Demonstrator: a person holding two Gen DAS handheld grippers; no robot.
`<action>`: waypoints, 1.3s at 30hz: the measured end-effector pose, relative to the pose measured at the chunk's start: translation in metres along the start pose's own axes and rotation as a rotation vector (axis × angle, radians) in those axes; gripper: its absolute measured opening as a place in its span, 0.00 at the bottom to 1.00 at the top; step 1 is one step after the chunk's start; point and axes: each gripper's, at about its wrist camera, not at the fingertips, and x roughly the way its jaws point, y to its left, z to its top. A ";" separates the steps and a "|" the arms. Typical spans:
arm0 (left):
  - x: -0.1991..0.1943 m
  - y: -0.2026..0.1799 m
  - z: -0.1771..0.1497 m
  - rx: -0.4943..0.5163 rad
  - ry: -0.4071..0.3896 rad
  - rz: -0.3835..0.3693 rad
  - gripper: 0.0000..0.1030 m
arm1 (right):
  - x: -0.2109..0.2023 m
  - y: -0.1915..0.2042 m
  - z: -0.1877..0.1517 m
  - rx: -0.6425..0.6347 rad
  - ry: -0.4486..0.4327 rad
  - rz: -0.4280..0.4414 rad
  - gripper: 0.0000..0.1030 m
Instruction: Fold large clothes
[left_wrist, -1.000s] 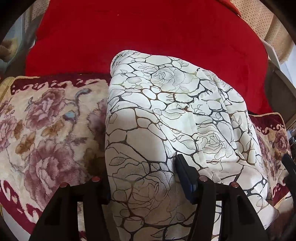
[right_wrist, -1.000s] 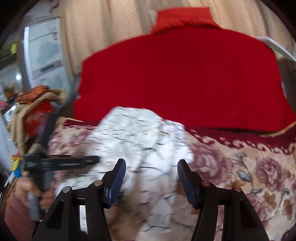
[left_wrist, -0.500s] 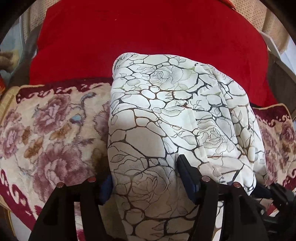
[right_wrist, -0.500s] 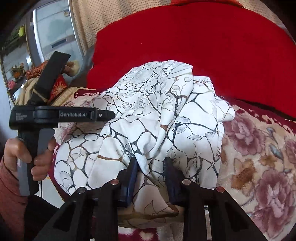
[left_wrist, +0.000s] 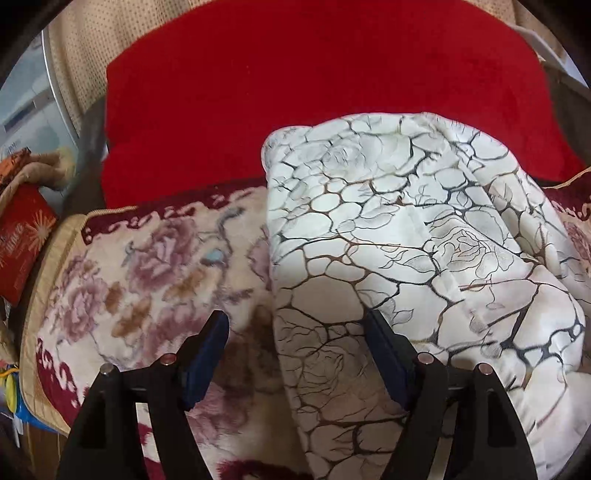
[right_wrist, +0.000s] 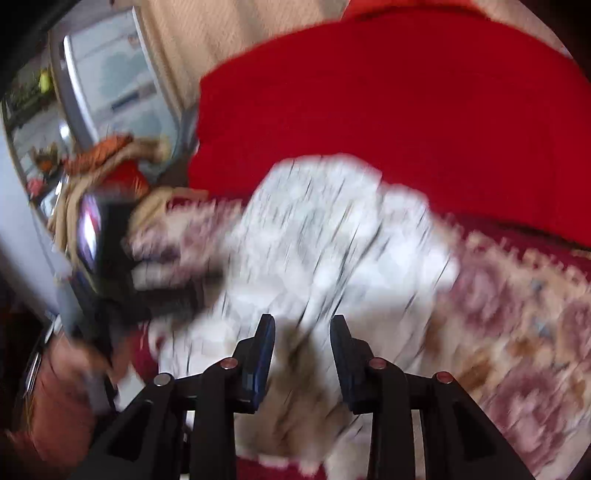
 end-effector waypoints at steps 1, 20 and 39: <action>-0.001 -0.002 0.001 0.004 -0.005 0.001 0.74 | -0.001 -0.004 0.013 0.008 -0.019 -0.011 0.34; -0.042 -0.011 0.006 -0.029 -0.130 0.054 0.76 | 0.072 -0.085 0.044 0.267 0.053 -0.133 0.33; -0.241 -0.015 -0.052 -0.088 -0.372 0.271 0.94 | -0.186 0.015 -0.026 0.124 -0.287 -0.180 0.80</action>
